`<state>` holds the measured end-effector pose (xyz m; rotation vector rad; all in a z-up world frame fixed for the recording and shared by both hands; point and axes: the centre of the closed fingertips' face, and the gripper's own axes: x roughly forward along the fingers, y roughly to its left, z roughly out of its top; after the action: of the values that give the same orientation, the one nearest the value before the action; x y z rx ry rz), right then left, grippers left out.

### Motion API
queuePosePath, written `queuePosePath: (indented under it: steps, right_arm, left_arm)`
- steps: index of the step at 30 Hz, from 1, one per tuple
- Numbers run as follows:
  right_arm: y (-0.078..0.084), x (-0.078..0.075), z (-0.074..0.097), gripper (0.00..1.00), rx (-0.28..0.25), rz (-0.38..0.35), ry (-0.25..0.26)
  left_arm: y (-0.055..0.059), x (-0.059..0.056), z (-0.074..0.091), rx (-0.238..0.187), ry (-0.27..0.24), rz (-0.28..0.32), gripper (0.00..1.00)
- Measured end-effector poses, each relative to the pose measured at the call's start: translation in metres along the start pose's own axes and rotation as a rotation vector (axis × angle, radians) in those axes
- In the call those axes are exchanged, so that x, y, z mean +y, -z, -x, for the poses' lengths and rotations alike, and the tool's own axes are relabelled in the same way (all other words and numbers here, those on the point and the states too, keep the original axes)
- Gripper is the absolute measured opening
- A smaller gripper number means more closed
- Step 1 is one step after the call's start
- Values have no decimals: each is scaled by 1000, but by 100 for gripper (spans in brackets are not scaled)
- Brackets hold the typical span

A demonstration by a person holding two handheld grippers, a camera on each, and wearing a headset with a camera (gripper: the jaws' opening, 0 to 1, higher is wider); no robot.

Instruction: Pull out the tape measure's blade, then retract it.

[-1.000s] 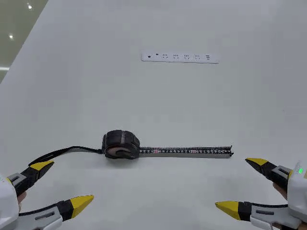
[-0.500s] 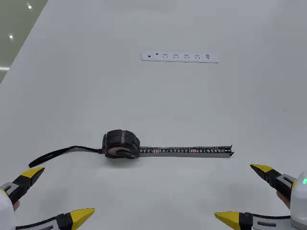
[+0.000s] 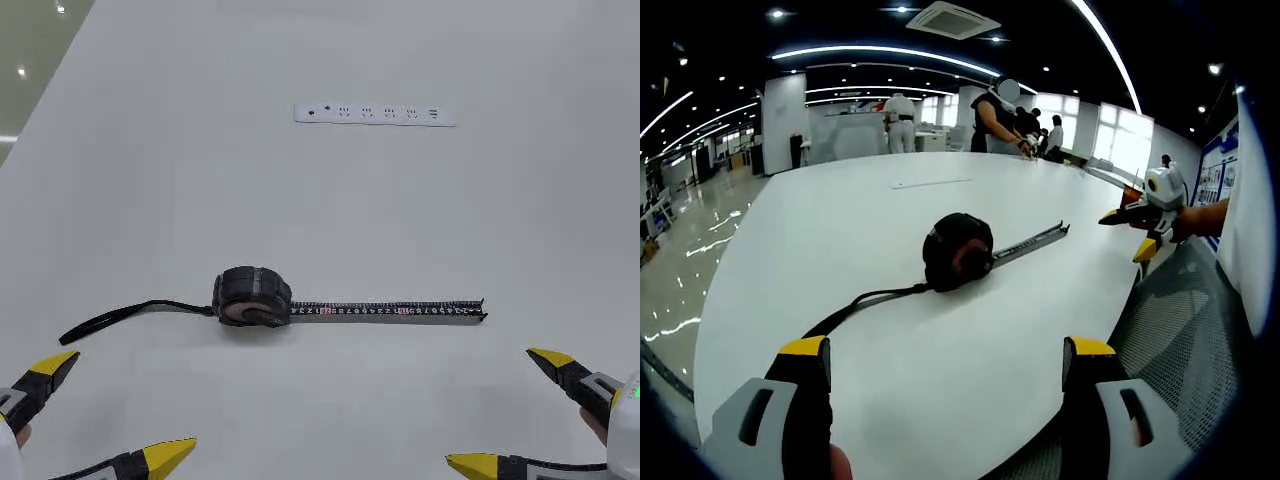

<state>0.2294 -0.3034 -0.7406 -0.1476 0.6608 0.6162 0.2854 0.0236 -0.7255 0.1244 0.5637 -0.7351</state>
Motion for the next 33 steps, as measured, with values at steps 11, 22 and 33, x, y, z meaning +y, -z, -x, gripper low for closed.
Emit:
queuePosePath:
  steps: [11, 22, 33]
  right_arm:
    - [0, -1, 0, 99, -3, -1, 3]
    - [3, -2, 0, 98, 9, 3, 5]
    - [3, -5, 0, 97, 14, 9, 5]
  left_arm:
    - [-2, -3, -2, 2, 11, -7, 93]
    - [-14, -9, -9, 3, 27, -17, 93]
    - [-31, -17, -24, -9, 58, -19, 91]
